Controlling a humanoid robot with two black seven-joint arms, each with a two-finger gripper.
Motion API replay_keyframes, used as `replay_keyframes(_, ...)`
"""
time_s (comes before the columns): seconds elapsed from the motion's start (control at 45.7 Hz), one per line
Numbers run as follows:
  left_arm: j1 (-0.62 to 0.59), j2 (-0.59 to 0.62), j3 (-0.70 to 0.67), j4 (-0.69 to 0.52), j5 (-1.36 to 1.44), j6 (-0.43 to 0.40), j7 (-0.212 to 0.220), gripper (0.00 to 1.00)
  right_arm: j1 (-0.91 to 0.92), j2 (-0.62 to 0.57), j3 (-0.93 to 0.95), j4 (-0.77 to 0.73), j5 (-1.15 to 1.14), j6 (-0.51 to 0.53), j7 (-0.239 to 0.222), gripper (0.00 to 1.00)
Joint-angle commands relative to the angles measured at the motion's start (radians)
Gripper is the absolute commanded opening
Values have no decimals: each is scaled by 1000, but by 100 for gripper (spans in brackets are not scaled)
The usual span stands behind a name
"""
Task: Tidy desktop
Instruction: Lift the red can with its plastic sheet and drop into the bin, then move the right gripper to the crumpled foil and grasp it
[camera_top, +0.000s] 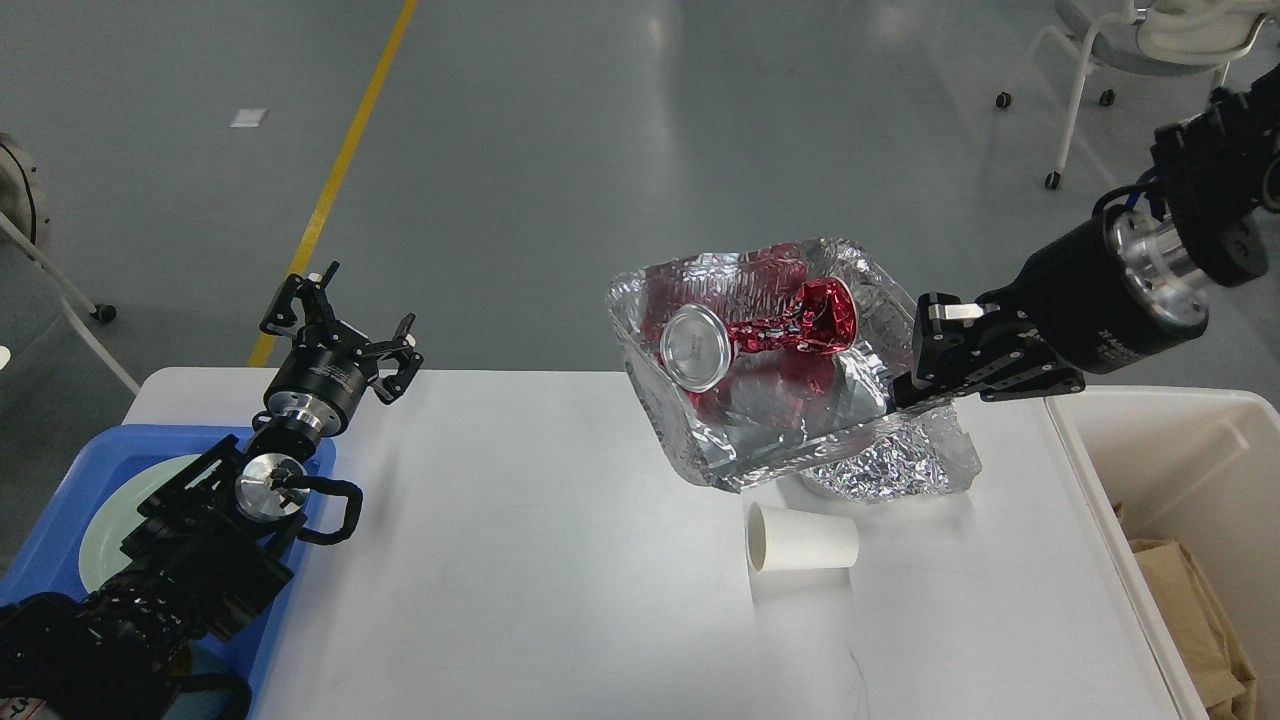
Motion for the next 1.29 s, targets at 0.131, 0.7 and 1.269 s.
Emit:
replay_keyframes(0.131, 0, 0, -1, 0, 0, 0, 0, 98, -561, -162, -88, -491, 7, -131, -1, 0)
replay_keyframes(0.7, 0, 0, -1, 0, 0, 1, 0, 98, -1857, -180, 386, -1673, 463, -347, -215, 0)
replay_keyframes(1.269, 0, 0, 1, 0, 0, 1, 0, 98, -1654, -107, 486, -1670, 432, -273, -326, 100)
